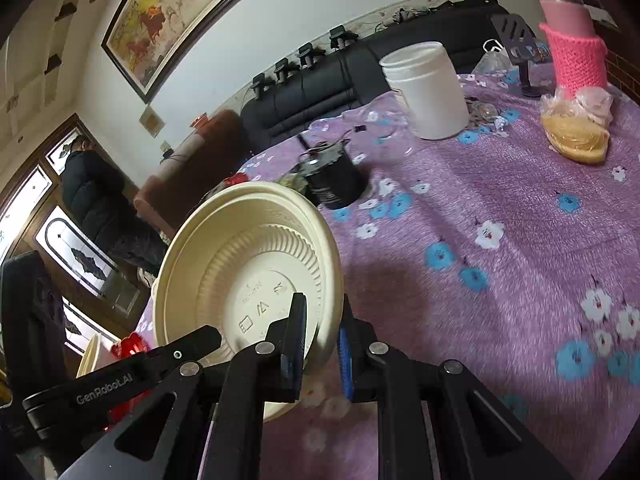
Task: Organize plates and bowls
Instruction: 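Carry the cream bowl with both grippers over the bowl stack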
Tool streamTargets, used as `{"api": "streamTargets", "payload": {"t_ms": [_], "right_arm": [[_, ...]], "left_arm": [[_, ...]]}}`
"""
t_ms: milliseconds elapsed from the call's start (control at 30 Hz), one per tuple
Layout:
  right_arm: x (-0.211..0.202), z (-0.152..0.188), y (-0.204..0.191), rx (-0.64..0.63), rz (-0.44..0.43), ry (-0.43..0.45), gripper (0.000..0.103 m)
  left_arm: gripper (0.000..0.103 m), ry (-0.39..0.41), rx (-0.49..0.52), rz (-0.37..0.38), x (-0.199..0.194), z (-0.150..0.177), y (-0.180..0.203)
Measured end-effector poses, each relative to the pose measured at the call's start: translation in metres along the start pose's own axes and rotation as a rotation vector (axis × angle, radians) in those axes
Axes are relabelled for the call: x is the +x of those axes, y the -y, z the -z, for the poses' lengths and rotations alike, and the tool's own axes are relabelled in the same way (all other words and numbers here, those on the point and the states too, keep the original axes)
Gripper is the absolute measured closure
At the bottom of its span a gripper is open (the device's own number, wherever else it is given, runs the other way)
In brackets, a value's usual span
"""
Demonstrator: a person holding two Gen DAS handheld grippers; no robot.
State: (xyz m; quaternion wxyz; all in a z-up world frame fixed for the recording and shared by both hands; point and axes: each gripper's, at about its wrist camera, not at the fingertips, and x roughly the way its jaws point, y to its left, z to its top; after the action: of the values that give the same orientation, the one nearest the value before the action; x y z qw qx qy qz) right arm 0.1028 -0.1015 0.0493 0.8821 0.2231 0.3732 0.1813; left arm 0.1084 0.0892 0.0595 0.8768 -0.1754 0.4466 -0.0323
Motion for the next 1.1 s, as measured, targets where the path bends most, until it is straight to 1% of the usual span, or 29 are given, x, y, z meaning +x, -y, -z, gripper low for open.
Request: {"api": "streamTargets", "payload": {"t_ms": [167, 300, 467, 633, 800, 967, 1100], "right_arm": [[-0.024, 0.004, -0.029, -0.076, 0.016, -0.006, 0.087], [-0.044, 0.018, -0.049, -0.125, 0.021, -0.008, 0.087], [-0.066, 0.039, -0.069, -0.132, -0.025, -0.001, 0.087], [-0.085, 0.057, -0.098, -0.178, -0.057, 0.006, 0.087], [-0.096, 0.073, -0.130, -0.229, -0.084, 0.000, 0.087], [-0.094, 0.087, -0.168, -0.274, -0.105, -0.019, 0.087], [-0.088, 0.092, -0.204, -0.314, -0.123, -0.031, 0.087]], "left_arm": [[0.087, 0.029, -0.012, 0.025, -0.036, 0.014, -0.011], [0.087, 0.053, -0.012, 0.024, -0.064, 0.027, -0.016], [0.087, 0.109, 0.016, -0.007, -0.102, 0.047, -0.023], [0.087, 0.157, 0.001, -0.017, -0.137, 0.064, -0.039], [0.087, 0.194, -0.037, -0.012, -0.168, 0.077, -0.068], [0.086, 0.221, -0.052, -0.054, -0.189, 0.083, -0.100], [0.085, 0.245, -0.061, -0.094, -0.207, 0.079, -0.125]]}}
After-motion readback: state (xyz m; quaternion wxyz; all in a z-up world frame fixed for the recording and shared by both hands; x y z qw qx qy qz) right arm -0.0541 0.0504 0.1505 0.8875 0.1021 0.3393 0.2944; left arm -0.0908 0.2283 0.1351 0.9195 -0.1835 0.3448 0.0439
